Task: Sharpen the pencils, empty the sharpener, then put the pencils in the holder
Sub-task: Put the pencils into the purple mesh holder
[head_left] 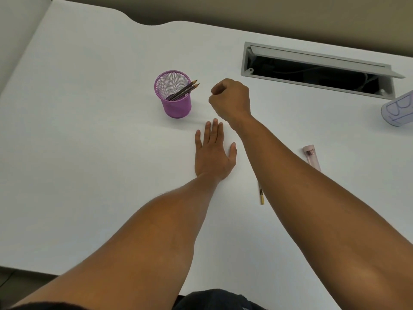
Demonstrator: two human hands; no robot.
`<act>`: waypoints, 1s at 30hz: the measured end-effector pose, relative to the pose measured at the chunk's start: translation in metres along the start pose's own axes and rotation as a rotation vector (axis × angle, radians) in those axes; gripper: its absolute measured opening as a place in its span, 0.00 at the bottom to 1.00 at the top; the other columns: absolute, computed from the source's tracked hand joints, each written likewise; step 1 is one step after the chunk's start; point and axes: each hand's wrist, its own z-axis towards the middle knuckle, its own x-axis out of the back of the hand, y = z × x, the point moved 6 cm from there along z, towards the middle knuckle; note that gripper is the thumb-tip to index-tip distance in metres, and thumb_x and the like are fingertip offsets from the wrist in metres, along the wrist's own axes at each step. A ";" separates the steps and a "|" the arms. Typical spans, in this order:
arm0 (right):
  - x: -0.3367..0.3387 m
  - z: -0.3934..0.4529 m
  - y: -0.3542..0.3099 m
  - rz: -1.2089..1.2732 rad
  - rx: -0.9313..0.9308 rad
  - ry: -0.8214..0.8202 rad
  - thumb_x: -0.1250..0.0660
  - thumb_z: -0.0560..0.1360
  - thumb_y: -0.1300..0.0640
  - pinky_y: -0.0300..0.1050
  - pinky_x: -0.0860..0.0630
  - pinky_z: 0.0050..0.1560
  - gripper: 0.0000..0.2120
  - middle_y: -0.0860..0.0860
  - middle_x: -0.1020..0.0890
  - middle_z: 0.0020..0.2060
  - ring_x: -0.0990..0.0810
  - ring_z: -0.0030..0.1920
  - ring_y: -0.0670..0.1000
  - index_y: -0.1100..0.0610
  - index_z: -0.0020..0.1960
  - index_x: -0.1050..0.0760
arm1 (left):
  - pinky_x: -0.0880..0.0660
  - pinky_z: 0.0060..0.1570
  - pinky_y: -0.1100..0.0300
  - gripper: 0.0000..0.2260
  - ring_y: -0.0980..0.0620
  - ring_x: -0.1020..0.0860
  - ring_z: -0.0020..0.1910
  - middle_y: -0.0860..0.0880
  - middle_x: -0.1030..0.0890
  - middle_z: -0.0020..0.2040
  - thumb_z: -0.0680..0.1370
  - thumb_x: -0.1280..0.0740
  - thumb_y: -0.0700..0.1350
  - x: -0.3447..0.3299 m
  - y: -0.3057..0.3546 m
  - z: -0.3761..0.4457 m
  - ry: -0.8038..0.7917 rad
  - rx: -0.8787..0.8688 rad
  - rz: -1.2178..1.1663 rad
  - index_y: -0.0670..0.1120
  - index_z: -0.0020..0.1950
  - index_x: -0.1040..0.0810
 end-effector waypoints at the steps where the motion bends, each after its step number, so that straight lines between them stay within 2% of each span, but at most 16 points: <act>1: 0.005 0.000 0.007 -0.003 -0.022 0.012 0.32 0.69 0.66 0.37 0.23 0.36 0.10 0.43 0.23 0.38 0.22 0.38 0.45 0.53 0.46 0.21 | 0.58 0.78 0.45 0.33 0.49 0.56 0.81 0.47 0.52 0.82 0.82 0.51 0.60 -0.001 0.000 0.000 0.008 0.004 -0.003 0.44 0.82 0.53; 4: 0.018 -0.002 0.029 -0.048 -0.071 0.025 0.32 0.68 0.65 0.37 0.24 0.36 0.09 0.42 0.24 0.36 0.22 0.39 0.45 0.52 0.44 0.22 | 0.58 0.78 0.44 0.32 0.50 0.56 0.81 0.47 0.53 0.82 0.82 0.54 0.60 -0.003 -0.001 0.001 0.029 0.014 -0.007 0.44 0.81 0.51; 9: 0.031 -0.014 0.070 -0.222 -0.164 -0.003 0.32 0.69 0.64 0.38 0.27 0.37 0.09 0.46 0.23 0.40 0.23 0.41 0.47 0.56 0.48 0.21 | 0.56 0.78 0.44 0.32 0.50 0.55 0.81 0.48 0.51 0.82 0.81 0.54 0.61 -0.005 -0.002 0.001 0.053 0.004 -0.014 0.45 0.81 0.49; 12: 0.039 -0.023 0.091 -0.289 -0.225 -0.009 0.35 0.68 0.64 0.41 0.27 0.39 0.12 0.49 0.21 0.43 0.24 0.42 0.49 0.58 0.50 0.21 | 0.56 0.78 0.44 0.32 0.50 0.55 0.81 0.48 0.51 0.82 0.81 0.54 0.60 -0.006 -0.001 0.001 0.058 0.000 -0.015 0.45 0.81 0.50; 15: 0.047 -0.033 0.106 -0.362 -0.254 -0.011 0.37 0.67 0.65 0.44 0.22 0.41 0.13 0.53 0.19 0.45 0.21 0.42 0.53 0.61 0.50 0.21 | 0.56 0.78 0.44 0.32 0.50 0.55 0.81 0.48 0.51 0.82 0.81 0.54 0.60 -0.006 -0.001 0.000 0.064 0.002 -0.016 0.45 0.81 0.50; 18: 0.051 -0.041 0.118 -0.393 -0.295 -0.036 0.37 0.67 0.65 0.44 0.22 0.41 0.12 0.55 0.19 0.45 0.21 0.42 0.55 0.61 0.50 0.22 | 0.56 0.78 0.45 0.32 0.50 0.55 0.81 0.48 0.50 0.82 0.81 0.53 0.60 -0.006 -0.001 0.000 0.074 0.001 -0.025 0.45 0.81 0.49; 22: 0.054 -0.050 0.131 -0.407 -0.335 -0.085 0.37 0.67 0.64 0.40 0.32 0.32 0.11 0.54 0.21 0.45 0.24 0.40 0.54 0.60 0.49 0.24 | 0.57 0.78 0.45 0.32 0.50 0.54 0.81 0.48 0.49 0.82 0.81 0.53 0.60 -0.006 -0.002 0.000 0.086 0.001 -0.031 0.45 0.81 0.48; 30: 0.052 -0.059 0.142 -0.422 -0.331 -0.120 0.32 0.69 0.61 0.41 0.28 0.37 0.09 0.54 0.20 0.45 0.21 0.43 0.55 0.60 0.49 0.23 | 0.56 0.78 0.45 0.32 0.51 0.53 0.81 0.48 0.49 0.82 0.81 0.51 0.60 -0.007 -0.002 0.001 0.096 0.002 -0.040 0.45 0.81 0.48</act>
